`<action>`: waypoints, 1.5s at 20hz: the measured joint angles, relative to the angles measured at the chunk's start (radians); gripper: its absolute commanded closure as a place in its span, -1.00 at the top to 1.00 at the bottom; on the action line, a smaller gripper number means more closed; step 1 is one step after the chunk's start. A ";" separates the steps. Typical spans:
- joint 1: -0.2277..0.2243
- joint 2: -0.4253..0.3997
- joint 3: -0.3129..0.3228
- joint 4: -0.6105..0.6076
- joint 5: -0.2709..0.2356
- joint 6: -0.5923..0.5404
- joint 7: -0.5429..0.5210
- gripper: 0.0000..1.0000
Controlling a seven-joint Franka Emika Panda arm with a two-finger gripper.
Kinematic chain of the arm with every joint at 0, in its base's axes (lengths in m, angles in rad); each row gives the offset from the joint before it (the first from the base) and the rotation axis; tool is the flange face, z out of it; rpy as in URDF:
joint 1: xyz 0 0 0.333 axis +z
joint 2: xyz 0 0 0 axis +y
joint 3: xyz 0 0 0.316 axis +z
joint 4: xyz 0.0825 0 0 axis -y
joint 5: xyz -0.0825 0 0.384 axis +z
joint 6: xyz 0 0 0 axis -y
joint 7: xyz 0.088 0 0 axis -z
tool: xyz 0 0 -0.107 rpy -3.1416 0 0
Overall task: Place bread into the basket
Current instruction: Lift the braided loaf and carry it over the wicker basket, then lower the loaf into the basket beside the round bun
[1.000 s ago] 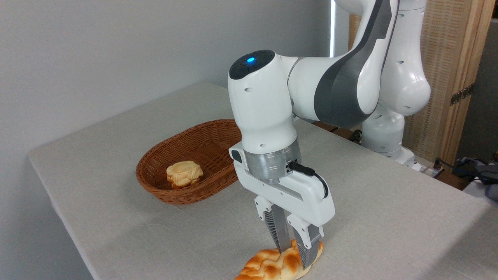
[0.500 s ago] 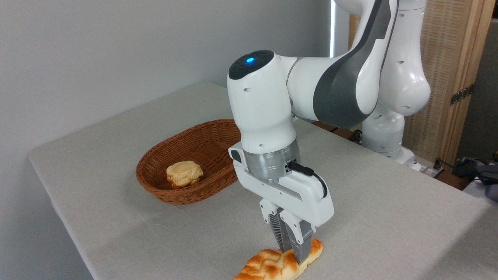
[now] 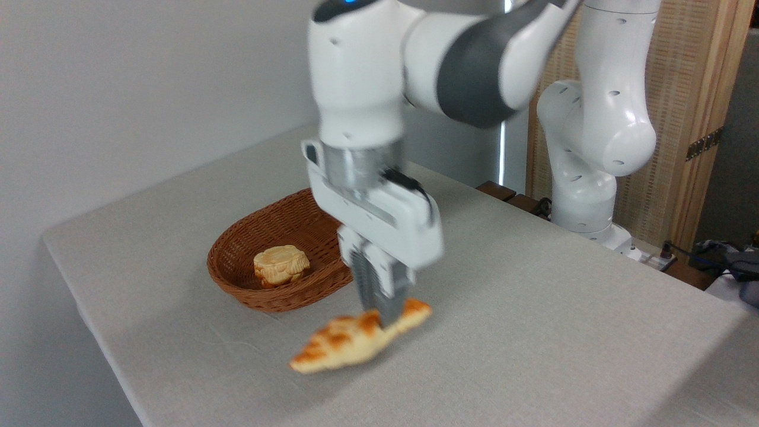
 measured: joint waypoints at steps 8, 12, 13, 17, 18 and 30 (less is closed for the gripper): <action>-0.004 -0.012 -0.268 0.057 -0.055 -0.085 -0.161 -0.39; -0.004 -0.038 -0.373 0.076 -0.067 -0.177 -0.248 0.60; -0.004 -0.043 -0.395 0.076 -0.073 -0.205 -0.257 1.00; -0.004 -0.047 -0.471 0.075 -0.076 -0.281 -0.300 1.00; -0.004 -0.047 -0.475 0.075 -0.076 -0.291 -0.301 1.00; 0.015 -0.038 -0.442 0.062 -0.076 -0.300 -0.300 1.00</action>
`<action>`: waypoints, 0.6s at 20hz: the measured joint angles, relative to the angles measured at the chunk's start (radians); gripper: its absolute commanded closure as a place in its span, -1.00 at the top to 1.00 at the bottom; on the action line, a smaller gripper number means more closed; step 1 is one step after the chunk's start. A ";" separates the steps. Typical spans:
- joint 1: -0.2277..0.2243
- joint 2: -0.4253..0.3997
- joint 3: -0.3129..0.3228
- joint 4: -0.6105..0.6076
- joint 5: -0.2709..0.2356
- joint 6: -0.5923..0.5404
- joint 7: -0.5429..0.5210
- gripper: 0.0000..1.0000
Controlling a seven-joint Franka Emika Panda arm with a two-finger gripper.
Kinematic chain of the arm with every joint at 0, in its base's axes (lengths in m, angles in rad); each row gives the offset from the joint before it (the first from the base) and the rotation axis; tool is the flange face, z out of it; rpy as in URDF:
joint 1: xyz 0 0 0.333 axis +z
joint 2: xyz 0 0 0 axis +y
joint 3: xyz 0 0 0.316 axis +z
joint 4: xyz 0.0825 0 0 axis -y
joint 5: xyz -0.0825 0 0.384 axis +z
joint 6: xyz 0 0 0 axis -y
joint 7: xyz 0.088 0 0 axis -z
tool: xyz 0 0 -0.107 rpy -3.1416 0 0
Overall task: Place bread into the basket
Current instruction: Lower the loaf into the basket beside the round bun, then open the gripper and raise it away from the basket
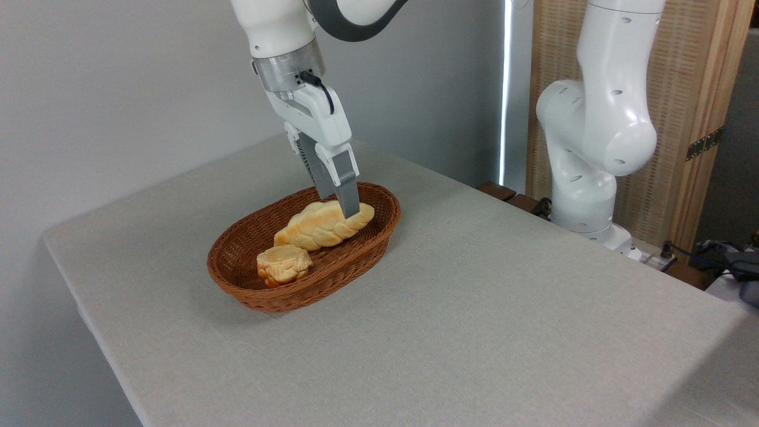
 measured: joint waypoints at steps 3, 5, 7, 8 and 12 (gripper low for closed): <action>0.001 -0.001 0.013 0.000 0.016 0.000 0.000 1.00; 0.002 -0.004 0.047 0.005 0.036 0.000 0.000 1.00; 0.004 -0.008 0.097 0.027 0.043 0.000 0.000 1.00; 0.005 -0.012 0.125 0.041 0.044 0.000 0.001 1.00; 0.009 -0.031 0.243 0.099 0.045 -0.004 0.019 1.00</action>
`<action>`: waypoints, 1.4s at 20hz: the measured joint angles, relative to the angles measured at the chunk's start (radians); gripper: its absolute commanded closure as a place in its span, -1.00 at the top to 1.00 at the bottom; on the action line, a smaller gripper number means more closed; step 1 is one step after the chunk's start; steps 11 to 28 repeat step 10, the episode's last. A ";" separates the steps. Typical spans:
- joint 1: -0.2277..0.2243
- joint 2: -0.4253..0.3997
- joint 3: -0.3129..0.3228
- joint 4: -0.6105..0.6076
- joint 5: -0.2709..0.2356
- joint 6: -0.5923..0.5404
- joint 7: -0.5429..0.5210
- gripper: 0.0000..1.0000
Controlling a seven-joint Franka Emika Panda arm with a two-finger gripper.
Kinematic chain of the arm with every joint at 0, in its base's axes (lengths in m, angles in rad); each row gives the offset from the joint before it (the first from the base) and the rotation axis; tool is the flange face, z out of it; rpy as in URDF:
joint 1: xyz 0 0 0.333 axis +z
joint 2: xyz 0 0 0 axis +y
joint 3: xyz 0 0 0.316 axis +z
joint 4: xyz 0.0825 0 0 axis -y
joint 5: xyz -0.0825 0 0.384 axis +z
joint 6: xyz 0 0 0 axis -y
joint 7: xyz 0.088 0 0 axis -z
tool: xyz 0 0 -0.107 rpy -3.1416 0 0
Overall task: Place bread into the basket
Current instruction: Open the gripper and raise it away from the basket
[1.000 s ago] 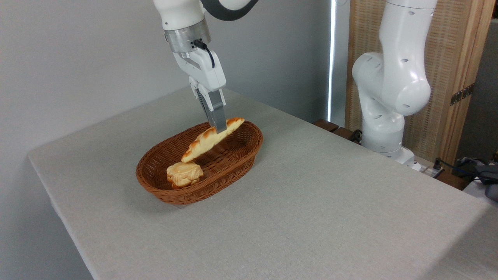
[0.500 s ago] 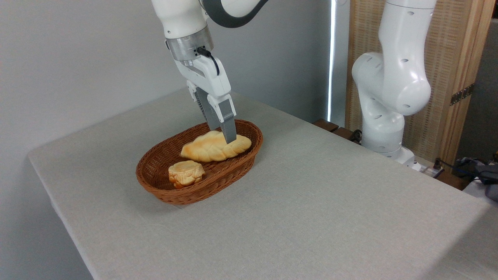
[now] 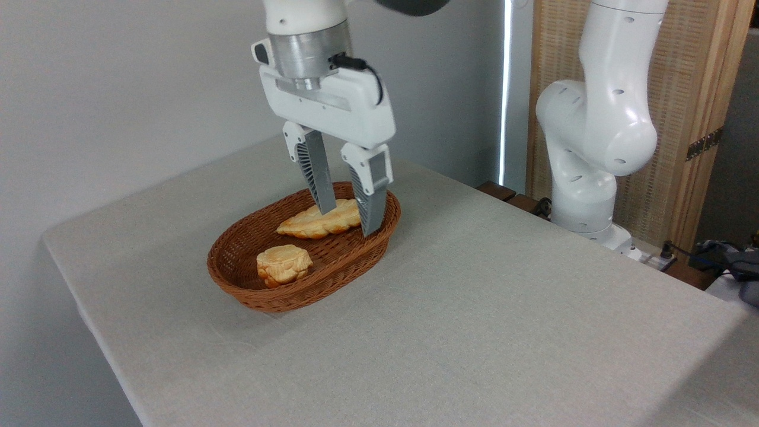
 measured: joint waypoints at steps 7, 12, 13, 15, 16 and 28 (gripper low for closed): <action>0.001 -0.020 0.097 0.067 0.000 -0.121 0.118 1.00; 0.000 -0.020 0.100 0.067 -0.036 -0.121 0.119 1.00; 0.000 -0.020 0.100 0.067 -0.036 -0.121 0.119 1.00; 0.000 -0.020 0.100 0.067 -0.036 -0.121 0.119 1.00; 0.000 -0.020 0.100 0.067 -0.036 -0.121 0.119 1.00; 0.000 -0.020 0.100 0.067 -0.036 -0.121 0.119 1.00</action>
